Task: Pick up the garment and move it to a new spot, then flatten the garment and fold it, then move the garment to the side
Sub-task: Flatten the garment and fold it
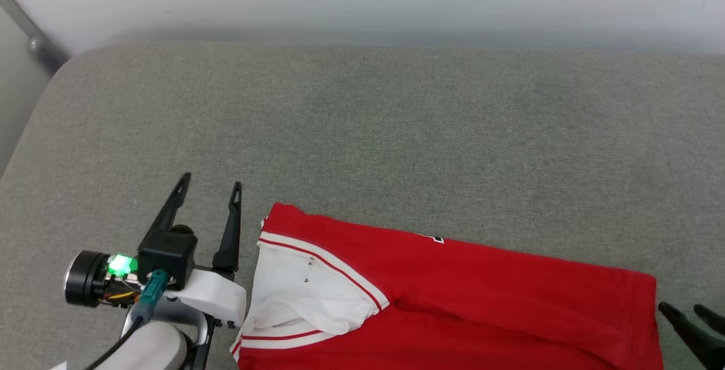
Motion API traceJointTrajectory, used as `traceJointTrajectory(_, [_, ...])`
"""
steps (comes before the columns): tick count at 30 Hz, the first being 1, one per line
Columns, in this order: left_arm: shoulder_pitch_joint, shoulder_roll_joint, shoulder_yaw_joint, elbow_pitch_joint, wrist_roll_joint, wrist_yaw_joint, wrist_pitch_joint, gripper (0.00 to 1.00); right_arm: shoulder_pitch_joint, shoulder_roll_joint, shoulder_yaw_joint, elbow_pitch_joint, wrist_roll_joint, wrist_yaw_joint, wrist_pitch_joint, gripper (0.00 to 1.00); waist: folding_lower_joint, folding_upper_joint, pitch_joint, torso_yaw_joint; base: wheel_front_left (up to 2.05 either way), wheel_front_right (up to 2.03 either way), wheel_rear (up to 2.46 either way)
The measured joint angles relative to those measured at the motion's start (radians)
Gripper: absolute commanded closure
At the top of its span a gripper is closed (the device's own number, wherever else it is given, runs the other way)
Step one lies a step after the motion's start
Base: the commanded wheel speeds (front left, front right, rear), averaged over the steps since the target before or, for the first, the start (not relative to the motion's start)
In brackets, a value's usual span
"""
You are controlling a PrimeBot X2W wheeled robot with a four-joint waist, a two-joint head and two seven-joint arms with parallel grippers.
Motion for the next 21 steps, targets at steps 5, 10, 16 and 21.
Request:
traceJointTrajectory(5, [0.119,-0.094,0.179,-0.030,0.114,0.018,-0.002,0.00,0.012,0.064,-0.015,0.017,0.038,0.000,0.040,0.00,0.0000,0.0000,0.023,0.006,0.00,0.00,0.00])
traceJointTrajectory(10, [0.201,-0.191,0.317,-0.033,0.221,-0.015,-0.002,0.00,0.006,0.102,0.009,0.047,0.056,0.000,0.085,0.00,0.0000,0.0000,0.036,0.017,0.00,0.00,0.00])
traceJointTrajectory(16, [0.261,-0.298,0.445,-0.030,0.346,-0.077,-0.002,0.00,-0.020,0.112,0.066,0.051,0.095,0.000,0.151,0.00,0.0000,0.0000,0.046,0.033,0.00,0.00,0.00])
traceJointTrajectory(21, [0.303,-0.372,0.536,-0.026,0.435,-0.125,-0.002,0.00,-0.046,0.111,0.115,0.047,0.116,-0.002,0.181,0.00,0.0000,0.0000,0.048,0.035,0.00,0.00,0.00])
